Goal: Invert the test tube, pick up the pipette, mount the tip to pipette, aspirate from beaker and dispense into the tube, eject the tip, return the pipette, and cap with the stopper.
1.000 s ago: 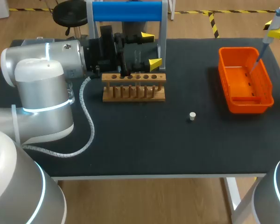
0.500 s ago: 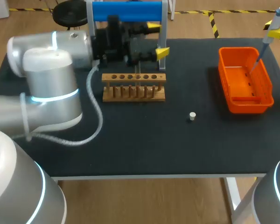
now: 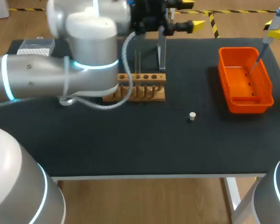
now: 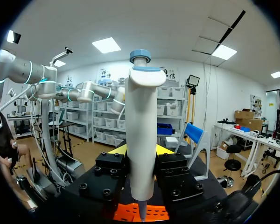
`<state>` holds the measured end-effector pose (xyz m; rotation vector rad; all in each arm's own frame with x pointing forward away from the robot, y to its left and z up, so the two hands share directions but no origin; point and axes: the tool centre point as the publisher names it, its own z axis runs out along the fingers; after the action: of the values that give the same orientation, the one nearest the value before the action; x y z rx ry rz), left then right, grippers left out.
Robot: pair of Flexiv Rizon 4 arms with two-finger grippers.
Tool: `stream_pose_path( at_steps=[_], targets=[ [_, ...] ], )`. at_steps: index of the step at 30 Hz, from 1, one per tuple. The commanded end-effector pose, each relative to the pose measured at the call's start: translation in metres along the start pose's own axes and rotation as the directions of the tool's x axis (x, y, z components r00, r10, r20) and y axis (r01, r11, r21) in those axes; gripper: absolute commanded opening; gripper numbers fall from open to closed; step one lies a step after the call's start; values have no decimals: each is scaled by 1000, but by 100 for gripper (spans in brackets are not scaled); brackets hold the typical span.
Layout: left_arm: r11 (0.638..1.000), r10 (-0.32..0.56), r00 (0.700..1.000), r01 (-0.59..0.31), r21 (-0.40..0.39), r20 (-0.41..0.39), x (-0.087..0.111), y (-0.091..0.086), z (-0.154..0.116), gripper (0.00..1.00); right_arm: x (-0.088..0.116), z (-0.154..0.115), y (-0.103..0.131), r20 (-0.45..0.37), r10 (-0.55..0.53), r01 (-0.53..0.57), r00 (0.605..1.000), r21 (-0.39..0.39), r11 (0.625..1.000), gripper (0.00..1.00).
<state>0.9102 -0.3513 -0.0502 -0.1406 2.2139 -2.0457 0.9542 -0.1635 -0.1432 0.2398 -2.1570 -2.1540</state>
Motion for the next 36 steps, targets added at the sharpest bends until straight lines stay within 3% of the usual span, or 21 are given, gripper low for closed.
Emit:
stream_pose_path(
  at_steps=[1,5,12,13,14,36],
  targets=[
    [998,-1,1000,1,-58,-8,-12,-9,89,100,-2,-2,0,-5,-1,1,1000,1,1000,0],
    [998,4,1000,-4,-65,-7,-15,-14,111,100,-2,-2,0,-5,-1,1,1000,1,1000,0],
    [998,4,1000,-4,-65,-7,-15,-14,111,97,-2,-2,0,-5,-1,1,1000,1,1000,0],
    [998,4,1000,-4,-65,-7,-15,-14,111,43,-2,-2,0,-5,-1,1,1000,1,1000,0],
    [998,4,1000,-4,-65,-7,-15,-14,111,0,-2,-2,0,-5,-1,1,1000,1,1000,0],
    [998,4,1000,-4,-65,-7,-15,-14,111,0,-2,-2,0,-5,-1,1,1000,1,1000,0]
  ],
)
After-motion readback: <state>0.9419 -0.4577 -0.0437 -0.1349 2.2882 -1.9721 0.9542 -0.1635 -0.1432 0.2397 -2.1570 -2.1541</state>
